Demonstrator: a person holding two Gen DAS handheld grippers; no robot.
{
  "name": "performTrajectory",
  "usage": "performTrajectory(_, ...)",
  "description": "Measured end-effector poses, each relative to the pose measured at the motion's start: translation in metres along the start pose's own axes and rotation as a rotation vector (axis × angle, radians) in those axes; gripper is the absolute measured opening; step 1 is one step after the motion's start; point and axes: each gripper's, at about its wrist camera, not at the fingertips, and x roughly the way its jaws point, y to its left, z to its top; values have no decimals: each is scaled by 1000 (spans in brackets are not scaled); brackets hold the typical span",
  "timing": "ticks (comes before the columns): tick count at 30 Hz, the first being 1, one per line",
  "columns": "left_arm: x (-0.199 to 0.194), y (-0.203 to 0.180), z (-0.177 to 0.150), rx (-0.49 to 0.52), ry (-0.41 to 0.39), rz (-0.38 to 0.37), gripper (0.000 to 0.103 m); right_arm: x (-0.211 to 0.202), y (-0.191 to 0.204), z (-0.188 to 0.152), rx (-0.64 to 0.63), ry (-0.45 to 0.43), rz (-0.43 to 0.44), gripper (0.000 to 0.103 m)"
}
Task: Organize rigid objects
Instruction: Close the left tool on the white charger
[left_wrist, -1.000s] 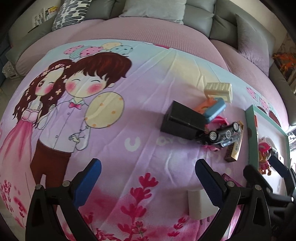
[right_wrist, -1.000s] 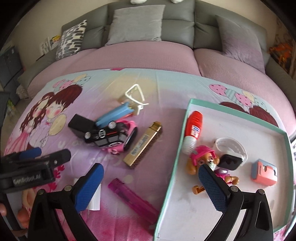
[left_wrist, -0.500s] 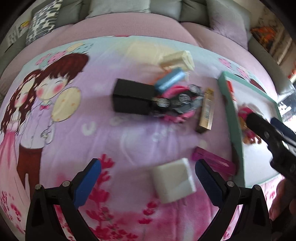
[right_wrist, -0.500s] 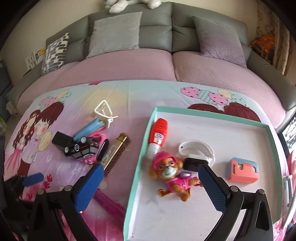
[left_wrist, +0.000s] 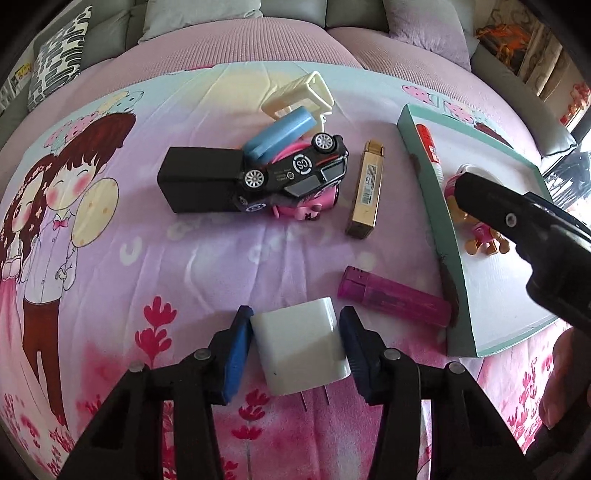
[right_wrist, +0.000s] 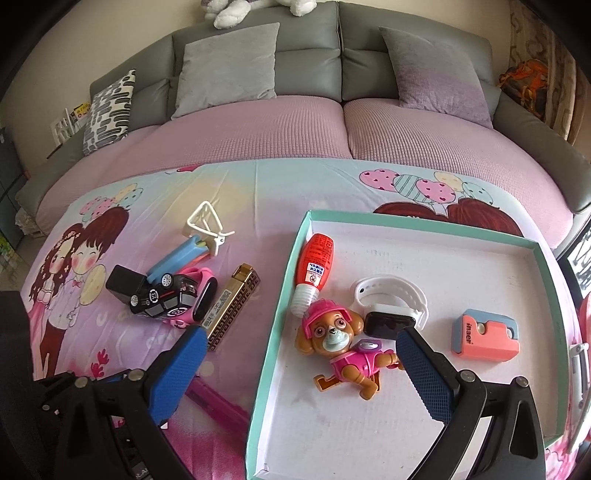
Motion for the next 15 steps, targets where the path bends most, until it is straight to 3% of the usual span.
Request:
performTrajectory(7,-3,25,3,-73,-12,40,49,-2,10,-2,-30,-9,36,103)
performTrajectory(9,-4,35,3,-100,-11,78,49,-4,17,-3,-61,-13,66,99)
performTrajectory(15,-8,54,0,-140,-10,96,49,1,39,-10,-138,21,151,84)
